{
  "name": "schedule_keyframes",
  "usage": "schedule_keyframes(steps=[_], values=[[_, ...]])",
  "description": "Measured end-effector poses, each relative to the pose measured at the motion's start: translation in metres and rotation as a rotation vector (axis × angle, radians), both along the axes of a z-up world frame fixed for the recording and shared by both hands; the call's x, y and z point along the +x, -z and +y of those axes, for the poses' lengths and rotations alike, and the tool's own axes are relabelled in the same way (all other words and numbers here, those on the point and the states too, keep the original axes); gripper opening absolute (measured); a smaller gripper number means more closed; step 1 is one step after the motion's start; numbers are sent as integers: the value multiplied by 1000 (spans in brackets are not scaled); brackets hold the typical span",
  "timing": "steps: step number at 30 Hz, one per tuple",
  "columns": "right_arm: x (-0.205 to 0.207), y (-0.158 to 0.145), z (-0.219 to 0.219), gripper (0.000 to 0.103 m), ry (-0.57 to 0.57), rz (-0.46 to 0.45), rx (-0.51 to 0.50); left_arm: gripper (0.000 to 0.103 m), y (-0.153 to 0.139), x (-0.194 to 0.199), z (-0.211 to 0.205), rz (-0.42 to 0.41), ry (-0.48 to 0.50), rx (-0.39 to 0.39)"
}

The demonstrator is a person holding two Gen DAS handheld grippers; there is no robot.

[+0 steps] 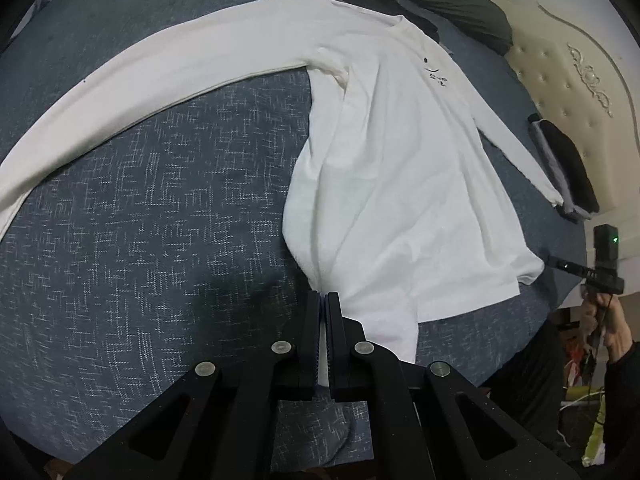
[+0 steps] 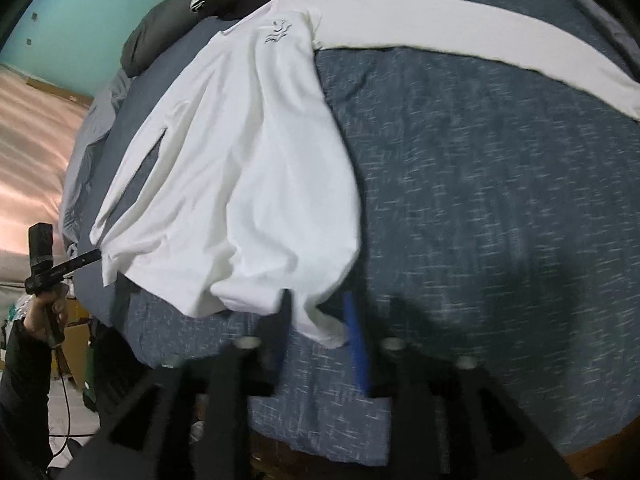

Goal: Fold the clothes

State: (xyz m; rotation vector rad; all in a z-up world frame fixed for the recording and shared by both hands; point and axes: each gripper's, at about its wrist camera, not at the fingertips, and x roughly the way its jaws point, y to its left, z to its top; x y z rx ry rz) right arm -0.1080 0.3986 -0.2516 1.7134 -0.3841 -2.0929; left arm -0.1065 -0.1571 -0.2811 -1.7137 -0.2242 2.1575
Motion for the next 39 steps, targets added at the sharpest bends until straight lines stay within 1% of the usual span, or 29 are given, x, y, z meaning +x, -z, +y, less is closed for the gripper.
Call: schedule_keyframes(steps=[2,4,6,7,10,14,18,22,27,33,39], values=[[2,1,-3,39,-17,6,-5,5,-1,2,-4,5,4,-13],[3,2,-8,42,-48,11,9,10,-3,4,-9,9,8,-25],[4,5,-13,47,-65,8,29,12,-2,7,-12,8,19,-32],[5,6,-15,47,-71,7,34,12,-1,8,-13,6,22,-31],[9,9,-21,47,-84,0,34,12,8,13,-11,-14,39,-20],[12,11,-29,48,-117,3,82,12,25,15,0,-51,84,-18],[11,10,-30,48,-111,13,80,12,34,14,6,-67,99,-27],[8,12,-31,48,-102,24,82,12,43,12,7,-70,98,-28],[6,20,-37,48,-100,8,85,10,53,11,5,-71,84,-20],[4,21,-39,48,-100,7,78,9,62,9,1,-77,79,-20],[3,22,-41,48,-97,8,66,9,72,7,2,-84,83,-50]])
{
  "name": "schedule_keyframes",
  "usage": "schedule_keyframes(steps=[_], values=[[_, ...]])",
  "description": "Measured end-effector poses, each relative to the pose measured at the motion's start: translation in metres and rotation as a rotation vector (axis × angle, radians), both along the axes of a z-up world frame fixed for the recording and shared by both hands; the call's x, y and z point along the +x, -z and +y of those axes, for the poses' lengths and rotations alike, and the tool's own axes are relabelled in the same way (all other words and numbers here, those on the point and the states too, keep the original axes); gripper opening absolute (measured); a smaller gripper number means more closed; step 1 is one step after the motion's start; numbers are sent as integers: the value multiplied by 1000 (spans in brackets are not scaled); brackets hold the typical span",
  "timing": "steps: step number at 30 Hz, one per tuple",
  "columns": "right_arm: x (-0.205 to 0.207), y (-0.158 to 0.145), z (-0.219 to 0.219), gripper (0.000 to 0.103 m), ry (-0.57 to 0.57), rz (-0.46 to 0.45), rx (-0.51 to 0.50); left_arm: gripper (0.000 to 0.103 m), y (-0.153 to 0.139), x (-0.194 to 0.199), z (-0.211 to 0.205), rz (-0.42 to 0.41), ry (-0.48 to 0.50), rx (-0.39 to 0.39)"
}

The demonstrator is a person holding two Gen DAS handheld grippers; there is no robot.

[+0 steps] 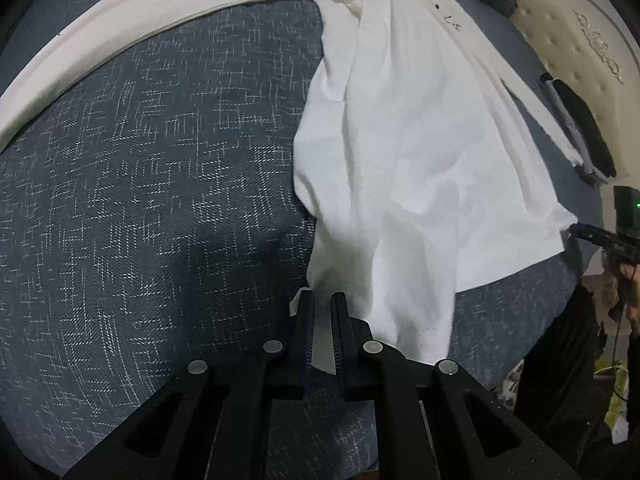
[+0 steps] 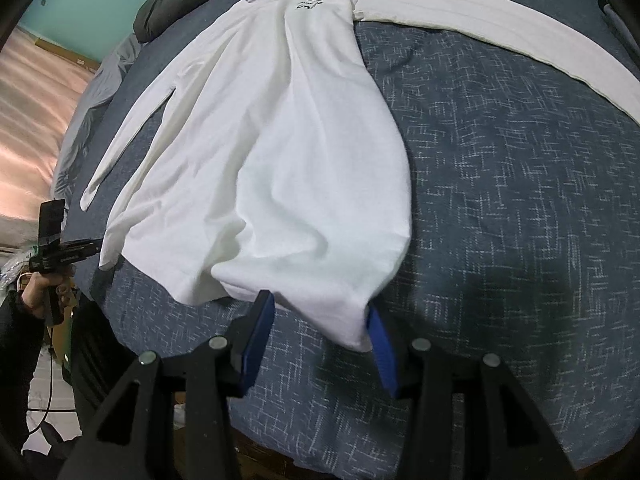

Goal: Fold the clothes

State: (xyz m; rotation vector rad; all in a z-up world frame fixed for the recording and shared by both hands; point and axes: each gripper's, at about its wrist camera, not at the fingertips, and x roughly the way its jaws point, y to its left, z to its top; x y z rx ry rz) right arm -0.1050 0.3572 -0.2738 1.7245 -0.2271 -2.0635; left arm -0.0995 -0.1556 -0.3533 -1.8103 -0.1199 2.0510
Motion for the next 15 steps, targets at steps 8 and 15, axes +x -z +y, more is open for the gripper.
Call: schedule_keyframes(steps=[8,15], values=[[-1,1,1,48,8,-1,-8,10,8,-2,4,-2,14,-27],[-1,2,-1,48,7,-1,-8,9,10,-4,1,-12,15,-23]])
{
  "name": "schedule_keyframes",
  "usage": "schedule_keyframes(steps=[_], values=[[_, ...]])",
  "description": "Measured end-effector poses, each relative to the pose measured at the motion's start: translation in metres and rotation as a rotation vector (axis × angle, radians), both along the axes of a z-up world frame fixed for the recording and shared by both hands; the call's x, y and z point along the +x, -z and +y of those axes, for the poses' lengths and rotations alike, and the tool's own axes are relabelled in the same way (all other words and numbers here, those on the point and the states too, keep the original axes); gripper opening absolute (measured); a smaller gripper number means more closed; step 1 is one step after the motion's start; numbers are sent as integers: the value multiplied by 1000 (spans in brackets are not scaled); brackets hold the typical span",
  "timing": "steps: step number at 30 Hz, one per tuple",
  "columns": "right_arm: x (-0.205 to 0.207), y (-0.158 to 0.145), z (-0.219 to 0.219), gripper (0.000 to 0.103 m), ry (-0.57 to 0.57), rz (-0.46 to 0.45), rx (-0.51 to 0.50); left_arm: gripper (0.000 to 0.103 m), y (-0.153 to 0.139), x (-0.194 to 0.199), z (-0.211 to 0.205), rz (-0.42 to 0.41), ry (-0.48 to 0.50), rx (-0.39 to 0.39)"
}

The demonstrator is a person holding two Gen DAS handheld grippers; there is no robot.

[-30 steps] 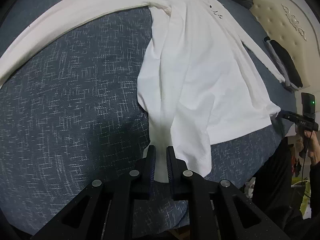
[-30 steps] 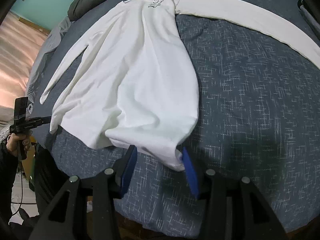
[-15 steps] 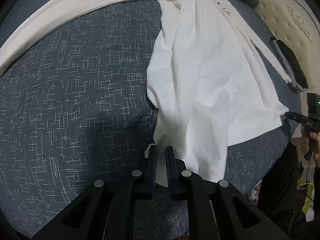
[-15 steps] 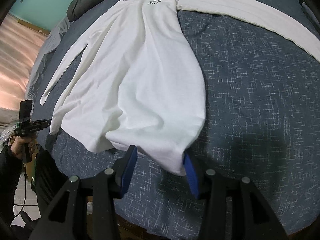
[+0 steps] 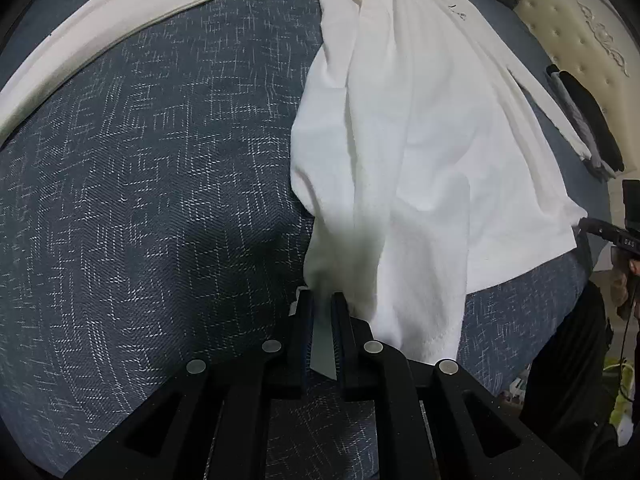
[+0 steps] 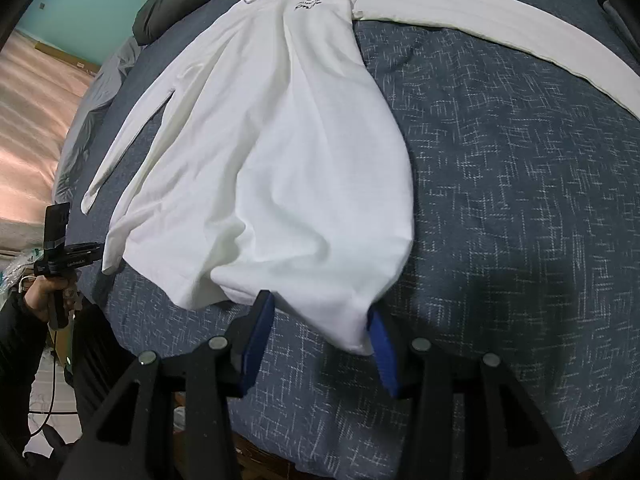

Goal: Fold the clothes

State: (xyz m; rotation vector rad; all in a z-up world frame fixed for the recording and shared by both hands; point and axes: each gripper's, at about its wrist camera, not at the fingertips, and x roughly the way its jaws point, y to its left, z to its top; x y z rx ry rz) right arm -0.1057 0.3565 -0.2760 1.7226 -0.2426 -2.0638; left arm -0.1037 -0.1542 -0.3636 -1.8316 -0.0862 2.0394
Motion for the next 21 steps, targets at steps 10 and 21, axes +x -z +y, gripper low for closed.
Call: schedule_keyframes(steps=[10,21], values=[[0,-2,2,48,14,3,1,10,2,-1,-7,6,-8,17],[5,8,9,46,22,-33,-30,3,-8,2,-13,24,0,44]])
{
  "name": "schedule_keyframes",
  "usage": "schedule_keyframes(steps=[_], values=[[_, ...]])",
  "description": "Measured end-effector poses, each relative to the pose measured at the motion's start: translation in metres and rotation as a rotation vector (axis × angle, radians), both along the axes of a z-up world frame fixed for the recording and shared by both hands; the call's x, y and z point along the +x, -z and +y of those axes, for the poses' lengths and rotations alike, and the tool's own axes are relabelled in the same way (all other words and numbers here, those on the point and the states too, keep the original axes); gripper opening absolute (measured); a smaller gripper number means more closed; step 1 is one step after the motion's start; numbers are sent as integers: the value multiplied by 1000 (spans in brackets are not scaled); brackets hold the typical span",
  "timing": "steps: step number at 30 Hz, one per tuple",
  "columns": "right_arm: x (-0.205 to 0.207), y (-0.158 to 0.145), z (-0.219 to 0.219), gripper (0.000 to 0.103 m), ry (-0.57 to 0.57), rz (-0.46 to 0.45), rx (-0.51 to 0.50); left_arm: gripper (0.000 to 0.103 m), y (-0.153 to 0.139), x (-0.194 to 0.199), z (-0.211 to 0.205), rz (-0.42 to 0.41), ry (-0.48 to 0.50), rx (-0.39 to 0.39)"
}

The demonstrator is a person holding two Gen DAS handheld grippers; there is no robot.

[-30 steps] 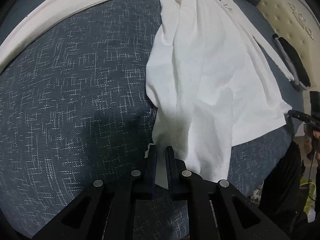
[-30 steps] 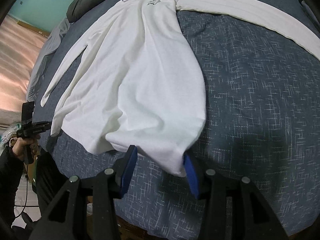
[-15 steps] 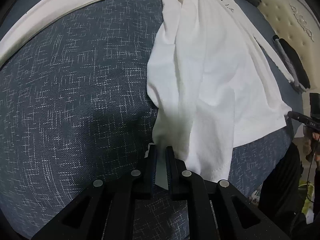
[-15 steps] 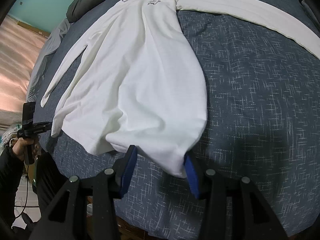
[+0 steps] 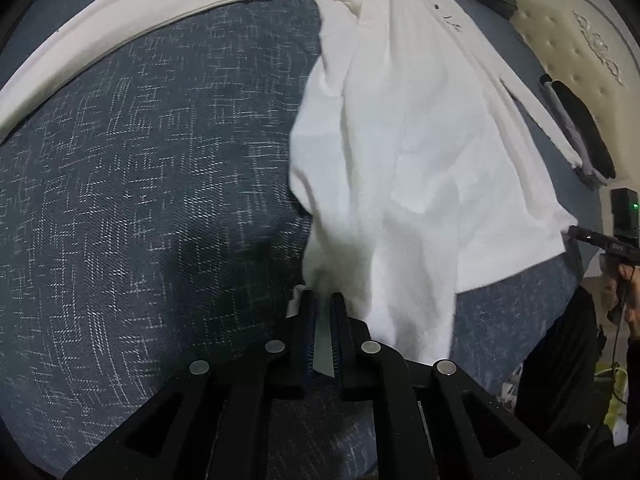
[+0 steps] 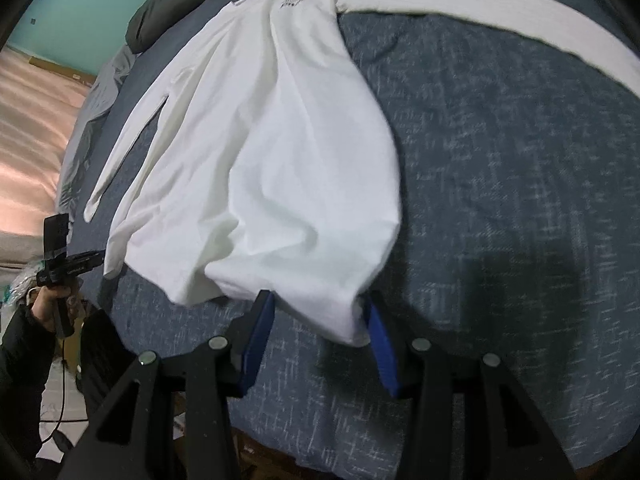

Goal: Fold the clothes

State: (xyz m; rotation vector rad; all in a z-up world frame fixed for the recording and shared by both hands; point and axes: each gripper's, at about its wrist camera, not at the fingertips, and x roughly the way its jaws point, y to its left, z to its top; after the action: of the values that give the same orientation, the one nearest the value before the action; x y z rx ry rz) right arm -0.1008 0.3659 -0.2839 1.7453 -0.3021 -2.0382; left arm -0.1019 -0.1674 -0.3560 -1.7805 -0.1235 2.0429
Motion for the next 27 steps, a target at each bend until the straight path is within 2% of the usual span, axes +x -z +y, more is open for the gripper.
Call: schedule_keyframes(steps=[1,3,4,6,11,13,15,17,20,24,27], values=[[2,-1,-1,35,-12,8,3,1,-3,1,0,4,6,4],[4,-4,-3,18,-30,25,4,0,-11,4,0,22,17,24],[4,-7,-4,12,-38,36,1,0,-16,5,-1,31,22,30],[5,-18,-4,7,-55,62,-7,0,-26,9,-2,49,32,40],[8,-51,-2,5,-87,133,-28,0,-54,17,-13,98,49,29],[8,-63,1,5,-89,156,-33,0,-57,15,-9,112,54,12],[8,-70,3,5,-86,169,-28,0,-49,10,7,111,65,-12],[8,-71,4,5,-77,171,-24,0,-47,3,12,74,71,-17],[11,-70,5,4,-70,167,-21,2,-26,3,20,40,89,-64],[16,-67,10,4,-69,155,-12,18,-8,-2,18,14,95,-93],[16,-65,15,4,-56,149,-12,20,-1,-9,17,22,94,-114]])
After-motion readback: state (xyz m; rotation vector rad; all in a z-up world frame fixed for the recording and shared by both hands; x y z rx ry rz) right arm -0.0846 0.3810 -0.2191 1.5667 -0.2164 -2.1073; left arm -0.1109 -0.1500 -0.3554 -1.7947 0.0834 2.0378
